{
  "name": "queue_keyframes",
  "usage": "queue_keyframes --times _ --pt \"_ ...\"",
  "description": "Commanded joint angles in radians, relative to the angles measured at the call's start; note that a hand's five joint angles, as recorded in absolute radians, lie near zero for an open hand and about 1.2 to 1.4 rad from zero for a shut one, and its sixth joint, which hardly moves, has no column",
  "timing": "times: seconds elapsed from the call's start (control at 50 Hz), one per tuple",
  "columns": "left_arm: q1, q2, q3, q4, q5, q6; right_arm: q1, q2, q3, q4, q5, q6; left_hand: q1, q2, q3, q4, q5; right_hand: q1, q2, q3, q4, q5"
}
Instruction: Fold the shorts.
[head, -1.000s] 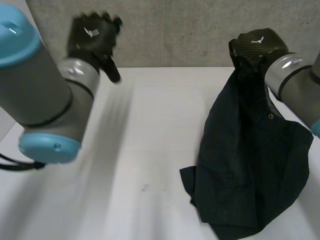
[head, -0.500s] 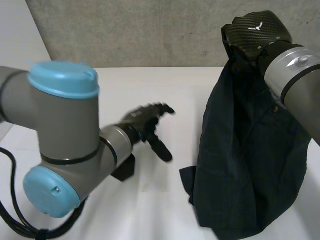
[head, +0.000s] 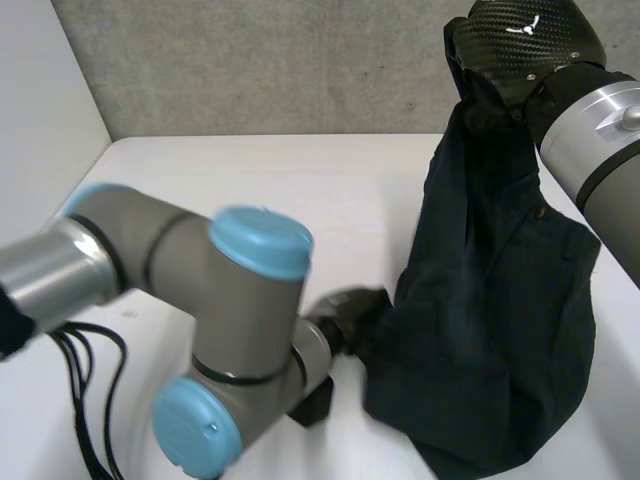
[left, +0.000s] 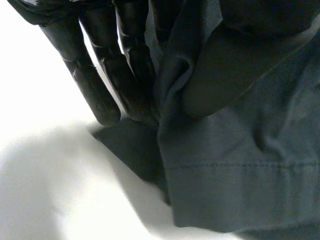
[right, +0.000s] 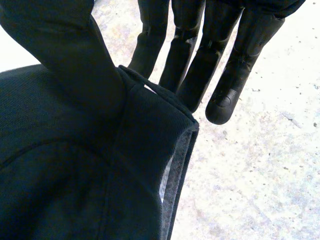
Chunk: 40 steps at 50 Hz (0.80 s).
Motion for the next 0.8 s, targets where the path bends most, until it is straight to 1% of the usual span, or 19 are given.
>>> queue_keyframes --times 0.02,0.08,0.18,0.2,0.24,0.26,0.32,0.34,0.36,0.42,0.58,0.68,0.8 --pt "0.152 0.252 -0.053 -0.055 -0.077 0.097 -0.015 -0.014 0.029 0.011 -0.003 -0.033 0.247 0.212 0.211 0.199 0.238 0.397 0.221 0.221 0.199 0.268" --pt "0.186 0.340 -0.073 -0.065 -0.063 0.169 -0.015 -0.034 0.054 0.010 -0.004 -0.065 0.247 0.212 0.211 0.199 0.238 0.397 0.221 0.221 0.199 0.268" --pt "0.193 0.448 -0.076 -0.119 -0.049 0.261 -0.013 -0.061 0.072 0.040 -0.003 -0.120 0.247 0.212 0.211 0.199 0.238 0.397 0.221 0.221 0.199 0.268" --pt "0.196 0.482 -0.075 -0.154 -0.046 0.288 -0.013 -0.069 0.074 0.050 -0.003 -0.127 0.247 0.212 0.211 0.199 0.238 0.397 0.221 0.221 0.199 0.268" --pt "0.202 0.524 -0.072 -0.176 -0.045 0.309 -0.015 -0.094 0.077 0.070 -0.003 -0.137 0.247 0.212 0.211 0.199 0.238 0.397 0.221 0.221 0.199 0.268" --pt "0.215 0.568 -0.066 -0.191 -0.045 0.327 -0.016 -0.113 0.077 0.080 -0.004 -0.139 0.247 0.212 0.211 0.199 0.238 0.397 0.221 0.221 0.199 0.268" --pt "0.250 0.636 -0.050 -0.191 -0.046 0.352 -0.025 -0.156 0.066 0.083 -0.006 -0.140 0.247 0.212 0.211 0.199 0.238 0.397 0.221 0.221 0.199 0.268" --pt "0.280 0.669 -0.027 -0.185 -0.046 0.365 -0.027 -0.172 0.060 0.083 -0.006 -0.142 0.247 0.212 0.211 0.199 0.238 0.397 0.221 0.221 0.199 0.268" --pt "0.293 0.683 -0.010 -0.180 -0.045 0.373 -0.028 -0.186 0.056 0.085 -0.006 -0.142 0.247 0.212 0.211 0.199 0.238 0.397 0.221 0.221 0.199 0.268" --pt "0.334 0.712 0.077 -0.170 -0.045 0.381 -0.022 -0.241 0.031 0.083 -0.003 -0.139 0.247 0.212 0.211 0.199 0.238 0.397 0.221 0.221 0.199 0.268" --pt "0.376 0.722 0.278 -0.180 -0.051 0.381 -0.027 -0.302 0.003 0.093 0.000 -0.127 0.247 0.212 0.211 0.199 0.238 0.397 0.221 0.221 0.199 0.268" --pt "0.356 0.737 0.287 -0.226 -0.049 0.381 -0.022 -0.351 0.017 0.112 0.000 -0.127 0.247 0.212 0.211 0.199 0.238 0.397 0.221 0.221 0.199 0.268" --pt "0.345 0.832 0.229 -0.268 -0.046 0.382 -0.024 -0.388 0.031 0.146 -0.006 -0.125 0.247 0.212 0.211 0.199 0.238 0.397 0.221 0.221 0.199 0.268"
